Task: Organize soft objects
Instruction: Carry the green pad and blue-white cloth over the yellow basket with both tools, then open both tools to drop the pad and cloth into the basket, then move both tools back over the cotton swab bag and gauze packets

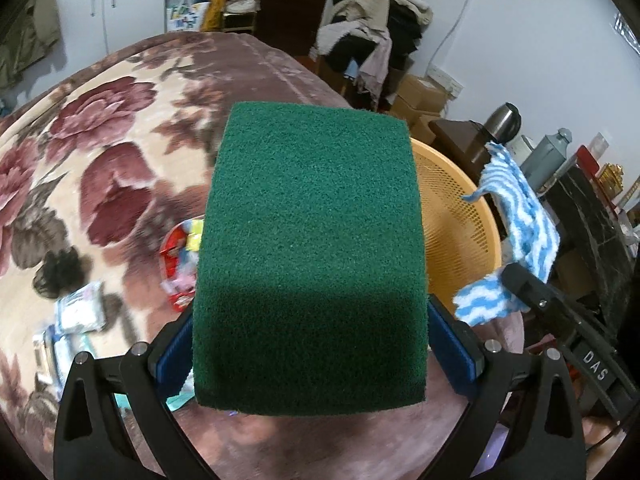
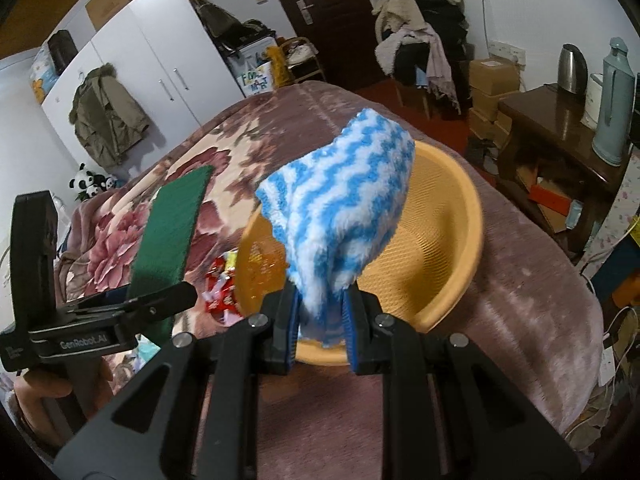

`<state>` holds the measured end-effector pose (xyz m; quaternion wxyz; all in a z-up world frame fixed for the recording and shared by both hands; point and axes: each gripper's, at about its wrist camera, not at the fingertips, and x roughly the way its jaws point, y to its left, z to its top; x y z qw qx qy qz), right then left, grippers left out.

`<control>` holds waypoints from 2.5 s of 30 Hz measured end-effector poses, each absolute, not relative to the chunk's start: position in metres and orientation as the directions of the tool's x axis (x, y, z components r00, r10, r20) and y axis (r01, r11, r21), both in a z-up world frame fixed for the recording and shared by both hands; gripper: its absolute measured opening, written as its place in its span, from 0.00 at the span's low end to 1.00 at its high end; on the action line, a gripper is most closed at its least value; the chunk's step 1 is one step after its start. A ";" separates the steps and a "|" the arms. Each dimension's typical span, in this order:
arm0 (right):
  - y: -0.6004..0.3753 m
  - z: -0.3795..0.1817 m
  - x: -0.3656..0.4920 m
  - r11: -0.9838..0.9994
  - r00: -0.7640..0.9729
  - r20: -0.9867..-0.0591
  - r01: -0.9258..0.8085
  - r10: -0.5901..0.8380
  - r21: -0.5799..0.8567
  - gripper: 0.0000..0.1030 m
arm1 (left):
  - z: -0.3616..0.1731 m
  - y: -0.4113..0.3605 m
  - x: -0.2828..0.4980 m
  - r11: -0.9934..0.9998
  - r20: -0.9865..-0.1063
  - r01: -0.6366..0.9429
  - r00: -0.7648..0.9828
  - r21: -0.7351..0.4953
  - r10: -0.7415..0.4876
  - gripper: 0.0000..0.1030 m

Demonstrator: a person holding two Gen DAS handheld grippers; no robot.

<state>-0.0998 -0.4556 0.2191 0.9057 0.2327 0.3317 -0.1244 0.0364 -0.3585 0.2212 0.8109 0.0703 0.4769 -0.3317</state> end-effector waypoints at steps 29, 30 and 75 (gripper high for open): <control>-0.489 0.214 -0.082 0.864 0.707 -0.702 0.401 -0.082 0.304 1.00 | 0.209 -0.387 0.054 0.784 -0.830 0.597 0.343 -0.169 -0.439 1.00; -0.487 0.215 -0.084 0.863 0.705 -0.703 0.406 -0.088 0.300 1.00 | 0.210 -0.384 0.054 0.789 -0.828 0.591 0.351 -0.166 -0.437 1.00; -0.396 0.203 -0.091 0.886 0.602 -0.792 0.418 -0.104 0.201 1.00 | 0.204 -0.250 0.034 0.870 -0.841 0.481 0.422 -0.108 -0.338 1.00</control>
